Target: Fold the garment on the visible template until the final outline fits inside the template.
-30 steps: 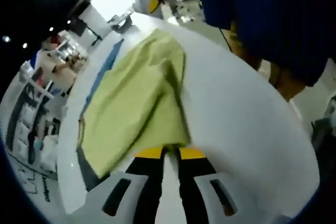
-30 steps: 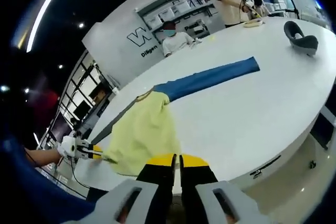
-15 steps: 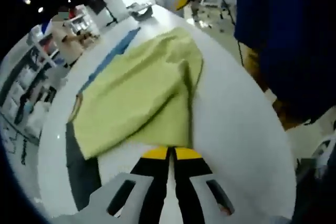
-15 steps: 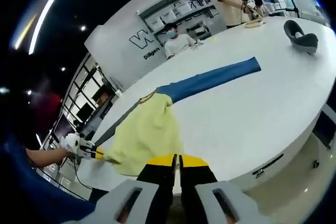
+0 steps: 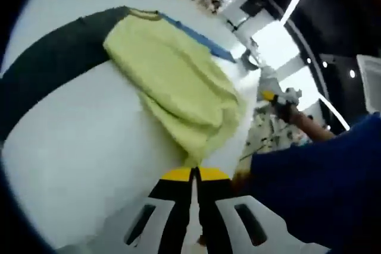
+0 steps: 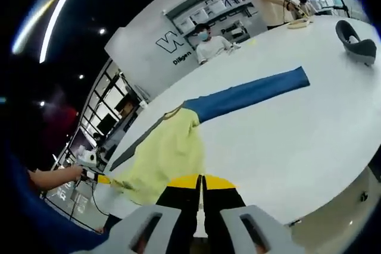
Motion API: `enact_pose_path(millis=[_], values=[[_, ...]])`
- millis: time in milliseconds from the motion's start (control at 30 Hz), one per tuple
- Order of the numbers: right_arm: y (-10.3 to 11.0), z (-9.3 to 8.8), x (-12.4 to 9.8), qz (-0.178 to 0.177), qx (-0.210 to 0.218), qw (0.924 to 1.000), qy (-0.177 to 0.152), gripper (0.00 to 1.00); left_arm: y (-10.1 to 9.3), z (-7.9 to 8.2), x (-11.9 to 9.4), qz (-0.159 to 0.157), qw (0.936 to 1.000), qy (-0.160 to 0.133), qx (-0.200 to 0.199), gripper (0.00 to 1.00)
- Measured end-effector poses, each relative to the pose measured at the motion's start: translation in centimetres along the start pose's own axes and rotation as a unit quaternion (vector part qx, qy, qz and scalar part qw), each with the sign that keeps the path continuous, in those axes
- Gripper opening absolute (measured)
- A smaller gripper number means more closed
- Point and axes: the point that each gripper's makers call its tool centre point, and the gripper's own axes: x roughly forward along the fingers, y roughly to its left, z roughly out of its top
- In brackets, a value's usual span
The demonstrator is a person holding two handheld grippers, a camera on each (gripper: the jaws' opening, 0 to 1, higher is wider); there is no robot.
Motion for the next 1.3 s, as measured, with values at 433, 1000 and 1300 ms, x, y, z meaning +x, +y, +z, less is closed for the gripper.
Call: enact_pose_path(millis=[433,1000,1300], values=[[0.4,-0.2,2.4,0.051,-0.004,0.9979,0.039,0.00,-1.5,-3.8,-1.7,0.023,0.9833,-0.110,-0.143,0.00],[1.5,-5.1,3.2,0.071,-0.081,0.9857,0.130,0.10,2.3,-5.6,-2.4,0.096,0.9740,-0.175,-0.106,0.18],[2.0,-6.6,3.3,0.074,-0.052,0.9840,0.154,0.12,2.8,-5.3,-1.9,0.095,0.9730,-0.180,-0.108,0.21]])
